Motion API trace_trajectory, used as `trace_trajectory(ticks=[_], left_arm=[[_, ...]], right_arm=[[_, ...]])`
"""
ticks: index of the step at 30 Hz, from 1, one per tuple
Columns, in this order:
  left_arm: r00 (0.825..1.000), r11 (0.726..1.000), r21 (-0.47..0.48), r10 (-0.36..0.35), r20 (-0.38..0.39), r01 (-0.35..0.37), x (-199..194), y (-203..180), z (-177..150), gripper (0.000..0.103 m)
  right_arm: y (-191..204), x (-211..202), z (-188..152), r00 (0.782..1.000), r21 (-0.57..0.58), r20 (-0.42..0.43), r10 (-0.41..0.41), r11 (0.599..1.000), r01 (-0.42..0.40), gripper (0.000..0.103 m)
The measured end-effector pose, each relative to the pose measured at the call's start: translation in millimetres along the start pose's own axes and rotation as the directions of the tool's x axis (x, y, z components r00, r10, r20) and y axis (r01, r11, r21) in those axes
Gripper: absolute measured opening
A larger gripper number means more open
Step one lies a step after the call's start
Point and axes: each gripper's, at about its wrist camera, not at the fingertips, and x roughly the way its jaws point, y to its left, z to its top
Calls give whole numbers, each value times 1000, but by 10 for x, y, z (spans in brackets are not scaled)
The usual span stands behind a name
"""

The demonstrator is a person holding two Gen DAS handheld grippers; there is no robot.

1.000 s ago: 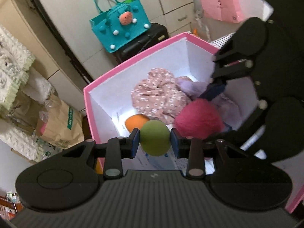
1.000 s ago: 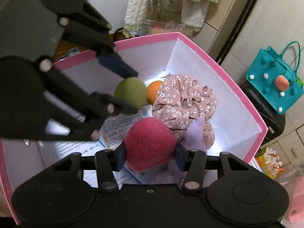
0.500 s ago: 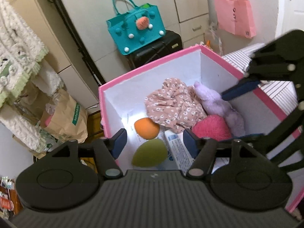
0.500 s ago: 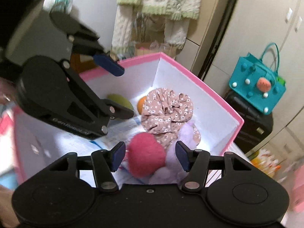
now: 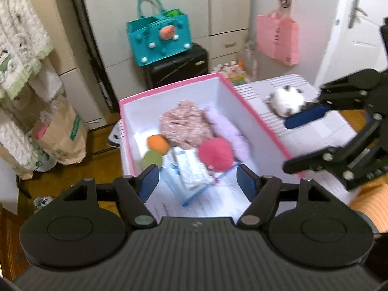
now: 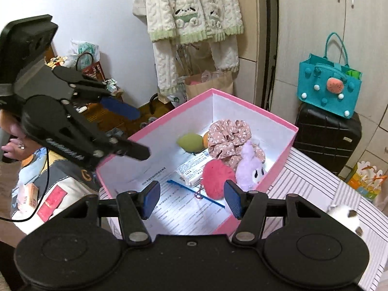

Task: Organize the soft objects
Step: 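Move both tools back toward the white sheep plush on the table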

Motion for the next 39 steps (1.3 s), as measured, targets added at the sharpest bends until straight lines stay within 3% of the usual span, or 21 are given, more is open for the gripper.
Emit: trace_trajectory(ticks=[2,5,9,19,31,39], left_arm=[[1000,1000,15,-23,3,23,-134,-80,-9,73],[1000,999,45,1,21,-1,-309,-232,-37,74],[999,999,44,-6,41,4,-514,-392,-107,83],[999,994,105,-19,33,15,-766,-897,-371,84],[996,985,150,-88,28,83,-709,-1518,-446,84],[984,982,147,-137,111,120,-510,-1747,-359,84]], right_arm=[[30,-113,-36,1000,0,7,-6,1000,6,63],[49,-277,-88,1000,14,16,13,1000,-14,63],[118,-485,-190,999,-8,32,1,1000,-1,64],[212,-837,-558,997,-12,75,7,1000,-6,67],[22,-1090,-1079,995,33,96,-12,999,9,72],[-280,-1179,-1354,987,94,117,-111,991,100,74]])
